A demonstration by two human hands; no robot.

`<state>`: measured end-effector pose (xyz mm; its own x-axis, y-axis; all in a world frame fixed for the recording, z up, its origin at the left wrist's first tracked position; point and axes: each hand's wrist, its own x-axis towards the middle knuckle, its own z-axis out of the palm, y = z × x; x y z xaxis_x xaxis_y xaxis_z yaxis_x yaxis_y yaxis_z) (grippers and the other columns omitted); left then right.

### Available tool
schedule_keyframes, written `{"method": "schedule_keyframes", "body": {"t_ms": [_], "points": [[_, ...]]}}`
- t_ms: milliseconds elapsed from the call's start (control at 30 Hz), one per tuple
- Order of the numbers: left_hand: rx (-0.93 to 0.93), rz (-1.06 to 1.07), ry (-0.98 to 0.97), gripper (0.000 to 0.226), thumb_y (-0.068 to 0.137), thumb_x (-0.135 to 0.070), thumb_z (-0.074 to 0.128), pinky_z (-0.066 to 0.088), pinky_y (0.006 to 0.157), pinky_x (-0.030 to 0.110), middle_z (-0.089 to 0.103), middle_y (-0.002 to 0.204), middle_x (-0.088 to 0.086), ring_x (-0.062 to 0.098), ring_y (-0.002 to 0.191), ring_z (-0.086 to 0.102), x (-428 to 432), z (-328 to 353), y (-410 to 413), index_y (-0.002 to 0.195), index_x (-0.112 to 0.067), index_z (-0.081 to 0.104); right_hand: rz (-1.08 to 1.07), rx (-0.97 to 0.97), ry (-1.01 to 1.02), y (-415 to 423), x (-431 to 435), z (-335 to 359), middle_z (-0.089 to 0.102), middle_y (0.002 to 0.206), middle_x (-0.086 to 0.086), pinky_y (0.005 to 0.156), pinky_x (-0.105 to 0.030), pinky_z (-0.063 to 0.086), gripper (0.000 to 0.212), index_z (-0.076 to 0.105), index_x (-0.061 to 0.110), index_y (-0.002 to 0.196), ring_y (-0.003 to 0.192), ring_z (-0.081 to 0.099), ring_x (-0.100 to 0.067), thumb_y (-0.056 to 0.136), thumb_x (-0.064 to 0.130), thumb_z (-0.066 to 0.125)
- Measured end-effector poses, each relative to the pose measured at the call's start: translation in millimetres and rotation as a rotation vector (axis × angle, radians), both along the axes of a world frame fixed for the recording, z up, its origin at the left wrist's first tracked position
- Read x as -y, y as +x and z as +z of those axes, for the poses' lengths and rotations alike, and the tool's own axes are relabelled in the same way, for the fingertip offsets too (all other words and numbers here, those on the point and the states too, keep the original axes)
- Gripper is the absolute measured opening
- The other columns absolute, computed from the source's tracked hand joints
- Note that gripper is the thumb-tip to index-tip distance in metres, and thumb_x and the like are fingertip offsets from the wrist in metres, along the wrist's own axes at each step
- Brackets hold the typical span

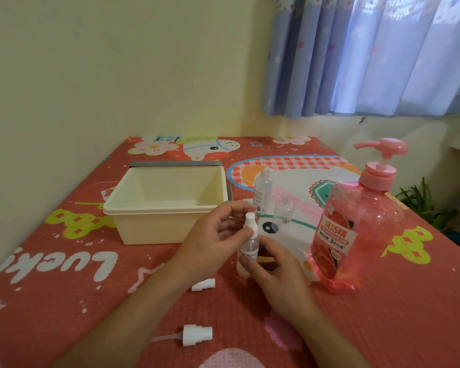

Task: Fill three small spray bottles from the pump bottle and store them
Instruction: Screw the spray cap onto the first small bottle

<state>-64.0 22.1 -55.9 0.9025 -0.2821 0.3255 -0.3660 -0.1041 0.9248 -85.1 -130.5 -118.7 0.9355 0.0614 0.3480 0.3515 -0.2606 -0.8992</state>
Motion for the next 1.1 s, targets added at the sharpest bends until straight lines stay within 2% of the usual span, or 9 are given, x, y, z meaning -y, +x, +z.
{"method": "schedule_keyframes", "body": {"t_ms": [167, 300, 400, 467, 567, 767, 900, 1000, 1100], "points": [[-0.009, -0.003, 0.030, 0.033, 0.088, -0.002, 0.065, 0.053, 0.090, 0.019, 0.073, 0.109, -0.007, 0.004, 0.105, 0.067, -1, -1, -2, 0.109, -0.029, 0.066, 0.012, 0.014, -0.004, 0, 1, 0, 0.076, 0.091, 0.007, 0.070, -0.030, 0.058, 0.019, 0.072, 0.029, 0.102, 0.078, 0.072, -0.008, 0.092, 0.013, 0.070], [-0.007, 0.055, 0.014, 0.028, 0.079, -0.009, 0.077, 0.053, 0.078, 0.015, 0.070, 0.107, -0.006, 0.002, 0.096, 0.068, 5, 1, -2, 0.103, -0.022, 0.070, 0.027, 0.021, -0.011, 1, 1, -1, 0.076, 0.093, 0.008, 0.070, -0.025, 0.057, 0.023, 0.072, 0.031, 0.107, 0.079, 0.073, -0.007, 0.092, 0.013, 0.069], [0.003, 0.100, 0.039, 0.030, 0.078, -0.009, 0.078, 0.051, 0.075, 0.011, 0.068, 0.103, -0.009, -0.001, 0.089, 0.067, 6, 3, -2, 0.099, -0.029, 0.070, 0.040, 0.027, -0.004, 1, 1, -2, 0.077, 0.094, 0.006, 0.071, -0.025, 0.057, 0.024, 0.071, 0.026, 0.113, 0.081, 0.073, -0.010, 0.094, 0.013, 0.068], [-0.039, 0.092, 0.050, 0.035, 0.080, -0.008, 0.076, 0.051, 0.076, 0.011, 0.069, 0.099, -0.011, -0.001, 0.089, 0.069, 4, 2, -1, 0.104, -0.033, 0.068, 0.038, 0.031, -0.001, 1, 1, -2, 0.077, 0.095, 0.005, 0.071, -0.028, 0.058, 0.023, 0.071, 0.025, 0.114, 0.082, 0.073, -0.011, 0.094, 0.013, 0.068], [-0.052, 0.069, 0.064, 0.029, 0.085, -0.005, 0.070, 0.052, 0.080, 0.011, 0.073, 0.100, -0.007, -0.002, 0.093, 0.069, 3, 0, -4, 0.106, -0.025, 0.068, 0.044, 0.044, -0.007, 2, 2, -3, 0.076, 0.093, -0.001, 0.071, -0.034, 0.058, 0.018, 0.072, 0.022, 0.108, 0.081, 0.072, -0.016, 0.094, 0.012, 0.067], [-0.090, 0.076, 0.015, 0.019, 0.080, -0.015, 0.077, 0.054, 0.078, 0.015, 0.075, 0.095, -0.004, 0.001, 0.089, 0.070, 7, -2, -5, 0.098, -0.018, 0.072, 0.040, 0.032, -0.019, 3, 3, -6, 0.076, 0.096, 0.007, 0.070, -0.018, 0.053, 0.022, 0.071, 0.024, 0.112, 0.083, 0.072, -0.005, 0.093, 0.013, 0.069], [-0.015, 0.141, 0.062, 0.017, 0.080, -0.014, 0.076, 0.050, 0.078, 0.012, 0.066, 0.097, -0.008, -0.003, 0.087, 0.064, 5, -4, 0, 0.096, -0.020, 0.075, 0.049, 0.029, -0.007, 4, 1, -6, 0.077, 0.096, 0.006, 0.071, -0.021, 0.055, 0.023, 0.071, 0.021, 0.115, 0.083, 0.073, -0.008, 0.094, 0.012, 0.068], [-0.025, 0.105, 0.062, 0.026, 0.085, -0.008, 0.071, 0.051, 0.082, 0.012, 0.071, 0.102, -0.011, -0.005, 0.092, 0.067, 3, -5, -2, 0.103, -0.025, 0.072, 0.072, 0.031, 0.014, 3, 2, -4, 0.076, 0.096, 0.005, 0.071, -0.026, 0.057, 0.022, 0.071, 0.022, 0.113, 0.083, 0.073, -0.011, 0.094, 0.011, 0.067], [0.005, 0.091, 0.090, 0.024, 0.087, -0.008, 0.069, 0.053, 0.083, 0.014, 0.072, 0.102, -0.007, -0.002, 0.095, 0.068, 4, -8, -4, 0.109, -0.018, 0.070, 0.074, 0.037, 0.009, 3, 2, -5, 0.076, 0.097, 0.001, 0.073, -0.029, 0.058, 0.019, 0.071, 0.020, 0.110, 0.085, 0.073, -0.013, 0.094, 0.010, 0.067]]}}
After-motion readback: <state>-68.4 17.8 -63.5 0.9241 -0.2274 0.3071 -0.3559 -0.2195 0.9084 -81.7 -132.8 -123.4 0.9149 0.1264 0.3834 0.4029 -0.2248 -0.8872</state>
